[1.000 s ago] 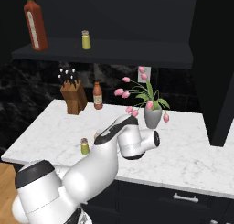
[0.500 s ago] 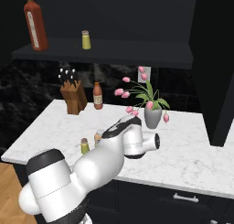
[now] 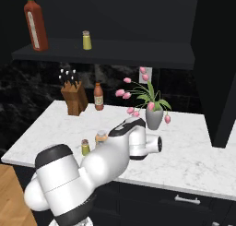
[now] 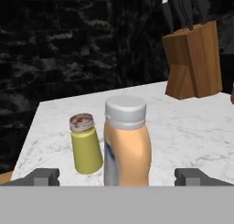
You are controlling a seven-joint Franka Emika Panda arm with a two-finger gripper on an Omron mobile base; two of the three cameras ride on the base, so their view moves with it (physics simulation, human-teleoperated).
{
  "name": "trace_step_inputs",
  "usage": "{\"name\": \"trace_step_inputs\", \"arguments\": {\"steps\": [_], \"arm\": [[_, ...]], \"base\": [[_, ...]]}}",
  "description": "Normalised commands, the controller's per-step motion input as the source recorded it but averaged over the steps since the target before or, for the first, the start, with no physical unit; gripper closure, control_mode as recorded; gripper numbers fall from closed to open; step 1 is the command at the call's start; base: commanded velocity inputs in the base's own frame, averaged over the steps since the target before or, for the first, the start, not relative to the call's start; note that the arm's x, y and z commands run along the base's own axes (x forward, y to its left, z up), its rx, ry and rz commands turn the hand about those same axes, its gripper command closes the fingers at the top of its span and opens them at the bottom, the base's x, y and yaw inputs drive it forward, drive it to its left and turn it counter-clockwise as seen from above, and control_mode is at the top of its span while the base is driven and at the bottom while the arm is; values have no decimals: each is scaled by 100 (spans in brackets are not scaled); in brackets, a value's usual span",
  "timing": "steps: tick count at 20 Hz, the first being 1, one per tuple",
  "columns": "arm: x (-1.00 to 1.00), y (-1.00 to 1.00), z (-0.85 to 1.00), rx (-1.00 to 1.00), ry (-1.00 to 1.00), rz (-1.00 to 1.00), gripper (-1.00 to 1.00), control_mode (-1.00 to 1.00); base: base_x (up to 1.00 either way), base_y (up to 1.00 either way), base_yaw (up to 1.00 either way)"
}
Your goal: Put the shaker and condiment bottle from the counter next to their counterparts in the cabinet.
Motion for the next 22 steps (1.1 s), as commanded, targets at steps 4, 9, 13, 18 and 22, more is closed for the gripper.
{"name": "trace_step_inputs", "arguments": {"steps": [4, 9, 13, 18, 22], "arm": [[1, 0, -2, 3, 0, 0, -100, -100], [2, 3, -7, 5, 0, 0, -100, -100], [9, 12, -12, 2, 0, 0, -100, -100], [16, 12, -14, 0, 0, 0, -100, -100], [18, 10, -14, 0, 0, 0, -100, -100]], "base": [[0, 0, 0], [0, 0, 0], [0, 0, 0], [0, 0, 0], [0, 0, 0]]}}
